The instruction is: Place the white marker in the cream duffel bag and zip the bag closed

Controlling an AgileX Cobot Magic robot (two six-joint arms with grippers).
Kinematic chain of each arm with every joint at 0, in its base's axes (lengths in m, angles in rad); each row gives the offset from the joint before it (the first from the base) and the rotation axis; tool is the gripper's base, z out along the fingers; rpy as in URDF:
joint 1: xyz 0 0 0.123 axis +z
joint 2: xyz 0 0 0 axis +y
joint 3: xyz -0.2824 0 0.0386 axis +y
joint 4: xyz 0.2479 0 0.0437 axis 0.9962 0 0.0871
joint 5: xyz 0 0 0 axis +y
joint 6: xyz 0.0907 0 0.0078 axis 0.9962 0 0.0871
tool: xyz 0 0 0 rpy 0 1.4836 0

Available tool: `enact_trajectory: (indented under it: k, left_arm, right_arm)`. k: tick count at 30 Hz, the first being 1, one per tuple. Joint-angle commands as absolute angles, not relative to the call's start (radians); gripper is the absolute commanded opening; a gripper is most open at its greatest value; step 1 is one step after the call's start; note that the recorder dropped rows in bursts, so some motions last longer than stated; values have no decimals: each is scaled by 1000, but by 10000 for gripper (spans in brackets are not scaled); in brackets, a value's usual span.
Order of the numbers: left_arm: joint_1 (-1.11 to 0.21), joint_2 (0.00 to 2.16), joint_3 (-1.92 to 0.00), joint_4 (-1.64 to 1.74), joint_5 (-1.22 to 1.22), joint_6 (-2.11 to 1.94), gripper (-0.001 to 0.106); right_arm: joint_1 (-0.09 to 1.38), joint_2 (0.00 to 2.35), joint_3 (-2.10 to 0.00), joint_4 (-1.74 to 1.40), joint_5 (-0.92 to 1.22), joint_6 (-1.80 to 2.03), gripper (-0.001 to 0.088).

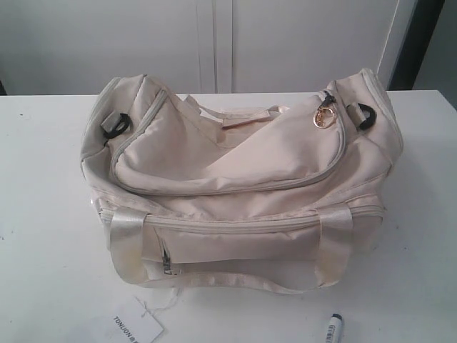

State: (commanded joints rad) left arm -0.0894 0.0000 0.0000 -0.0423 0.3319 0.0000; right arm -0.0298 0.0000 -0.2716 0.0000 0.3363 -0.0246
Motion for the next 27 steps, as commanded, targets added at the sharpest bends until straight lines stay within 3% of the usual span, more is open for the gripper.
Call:
enact_trajectory:
  k: [9,20,27]
  left_arm:
    - [-89,0,0,-42,332,0,0]
    - [-89,0,0,-42,332,0,0]
    - [-89,0,0,-42,332,0,0]
  right_arm:
    - [-30,0,-272,0,307,-25,0]
    - [-30,0,-272,0,33,-25,0]
    - [-30,0,-272,0,-19,-25,0]
